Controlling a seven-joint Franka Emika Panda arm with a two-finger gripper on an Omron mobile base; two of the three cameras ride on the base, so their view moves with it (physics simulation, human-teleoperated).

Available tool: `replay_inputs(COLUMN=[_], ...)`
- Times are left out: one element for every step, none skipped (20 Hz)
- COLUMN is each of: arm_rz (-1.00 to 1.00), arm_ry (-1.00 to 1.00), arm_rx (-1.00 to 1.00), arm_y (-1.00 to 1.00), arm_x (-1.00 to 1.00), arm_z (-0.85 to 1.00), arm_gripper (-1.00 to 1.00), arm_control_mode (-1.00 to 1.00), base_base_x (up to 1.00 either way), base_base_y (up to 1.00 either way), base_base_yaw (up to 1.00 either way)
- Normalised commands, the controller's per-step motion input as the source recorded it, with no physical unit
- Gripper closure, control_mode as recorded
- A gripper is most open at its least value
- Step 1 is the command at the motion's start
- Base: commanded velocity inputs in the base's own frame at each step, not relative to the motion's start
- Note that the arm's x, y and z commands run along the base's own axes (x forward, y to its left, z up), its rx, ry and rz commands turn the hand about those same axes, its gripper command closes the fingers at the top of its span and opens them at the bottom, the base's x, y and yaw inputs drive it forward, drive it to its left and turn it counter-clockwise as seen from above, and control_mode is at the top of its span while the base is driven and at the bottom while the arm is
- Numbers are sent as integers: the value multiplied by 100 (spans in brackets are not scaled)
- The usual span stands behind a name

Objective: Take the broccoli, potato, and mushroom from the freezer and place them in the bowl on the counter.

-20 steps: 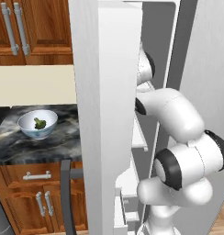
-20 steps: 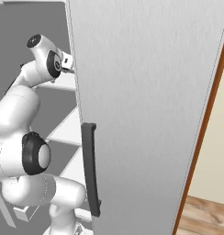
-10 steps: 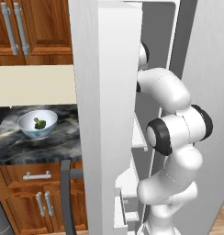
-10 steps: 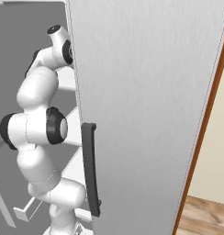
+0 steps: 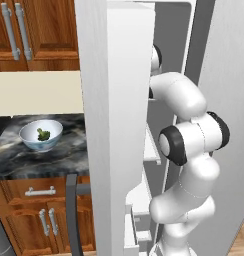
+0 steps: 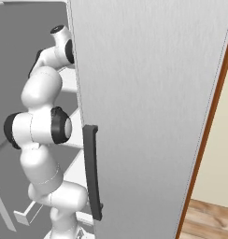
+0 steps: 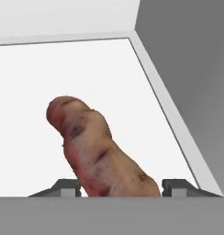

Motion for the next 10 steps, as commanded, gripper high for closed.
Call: replay_inputs(arm_rz=[0,0,0,0,-3,-6,-8,-8,-8,-7], arm_ry=[-7,-13,-21,-32,-40,-47,-50,-51,-53,-55], arm_rx=[0,0,0,0,2,4,7,10,12,15], arm_y=[0,0,-1,-4,-4,-1,-5,-10,-16,-24], arm_x=[0,-15,-40,-69,-95,-100,-100,-100,-100,-100], arm_z=[-6,0,0,0,8,12,12,7,1,0], arm_gripper=[100,100,100,100,100,100,100,100,100,100], arm_control_mode=[-100,-100,-100,-100,-100,-100,-100,-100,-100,-100], base_base_x=[0,0,0,0,0,0,0,0,0,0], base_base_y=[0,0,0,0,0,0,0,0,0,0], base_base_yaw=[0,0,0,0,0,0,0,0,0,0])
